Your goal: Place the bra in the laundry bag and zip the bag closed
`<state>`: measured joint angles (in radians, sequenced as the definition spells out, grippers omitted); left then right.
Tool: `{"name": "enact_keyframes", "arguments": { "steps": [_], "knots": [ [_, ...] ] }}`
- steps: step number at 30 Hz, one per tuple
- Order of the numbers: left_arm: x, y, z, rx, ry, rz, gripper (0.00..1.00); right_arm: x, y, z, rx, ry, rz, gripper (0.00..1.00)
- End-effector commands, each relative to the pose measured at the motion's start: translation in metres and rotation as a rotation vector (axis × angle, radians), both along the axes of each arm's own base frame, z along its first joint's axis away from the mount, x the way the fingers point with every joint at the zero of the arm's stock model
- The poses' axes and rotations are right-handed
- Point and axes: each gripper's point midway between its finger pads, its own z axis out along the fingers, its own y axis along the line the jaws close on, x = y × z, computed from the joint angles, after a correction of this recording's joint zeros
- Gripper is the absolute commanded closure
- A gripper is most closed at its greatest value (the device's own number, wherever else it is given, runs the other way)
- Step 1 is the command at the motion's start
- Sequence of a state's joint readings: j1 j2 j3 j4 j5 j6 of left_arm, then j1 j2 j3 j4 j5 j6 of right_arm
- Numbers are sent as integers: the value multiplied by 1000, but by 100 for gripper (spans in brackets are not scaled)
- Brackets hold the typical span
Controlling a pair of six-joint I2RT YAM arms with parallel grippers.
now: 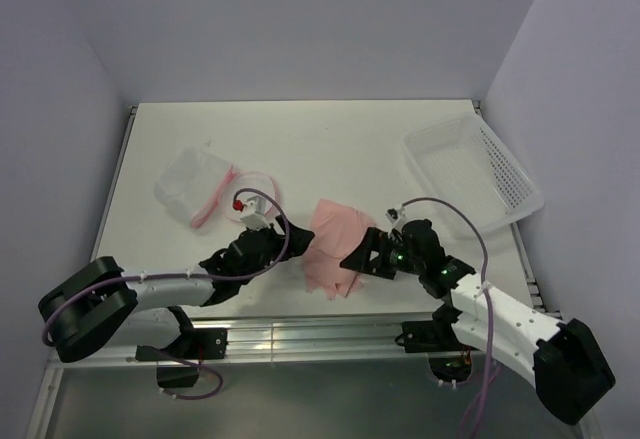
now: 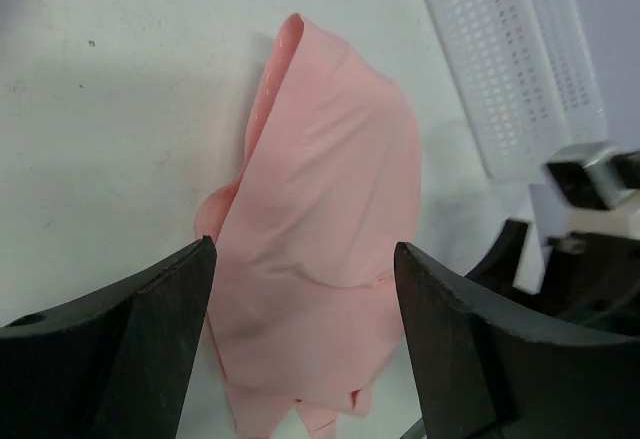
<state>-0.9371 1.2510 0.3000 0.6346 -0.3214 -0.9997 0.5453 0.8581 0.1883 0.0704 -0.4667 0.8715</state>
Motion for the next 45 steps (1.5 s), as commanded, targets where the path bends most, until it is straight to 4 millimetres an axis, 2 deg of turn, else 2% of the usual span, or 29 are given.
{"name": "enact_keyframes", "arguments": {
  "steps": [1,2,4,5,7,8,10,11,13,14,17,19,20,22,27,34,39,45],
  "knots": [
    [0,-13,0,93,-8,-83,21,31,-10,46,-84,-214,-46,9],
    [1,-15,-6,115,2,-91,21,31,-15,43,-122,-229,-40,7],
    [5,-21,-4,133,-13,-109,21,45,-29,38,-168,-230,-108,7],
    [5,-22,-4,138,-16,-116,21,53,-33,37,-163,-239,-139,7],
    [11,-22,-5,147,-24,-109,21,67,-49,18,-177,-191,-225,7],
    [11,-23,-7,141,-13,-126,21,76,-52,19,-157,-199,-258,8],
    [19,-21,-11,120,4,-126,21,87,-64,8,-169,-171,-322,8],
    [23,-19,-12,109,17,-132,22,92,-65,11,-162,-191,-335,8],
    [23,-22,-17,103,29,-153,23,96,-67,9,-174,-189,-337,7],
    [22,-25,-17,104,27,-171,23,104,-66,16,-161,-233,-343,7],
    [22,-30,-17,95,18,-189,24,110,-61,12,-134,-238,-321,5],
    [23,-32,-18,96,19,-196,25,107,-51,4,-101,-197,-270,5],
    [23,-33,-18,95,20,-198,26,110,-47,7,-75,-211,-266,5],
    [23,-36,-21,94,26,-208,27,108,-46,-6,-76,-175,-262,5],
    [27,-43,-29,93,39,-220,29,112,-41,-12,-52,-162,-250,4],
    [40,-45,-41,79,71,-215,47,114,-29,-19,0,-129,-220,4],
    [41,-50,-44,68,70,-232,74,112,-18,-24,2,-119,-175,3],
    [41,-52,-40,58,50,-243,91,116,-2,-19,53,-124,-132,5]
  ]
}}
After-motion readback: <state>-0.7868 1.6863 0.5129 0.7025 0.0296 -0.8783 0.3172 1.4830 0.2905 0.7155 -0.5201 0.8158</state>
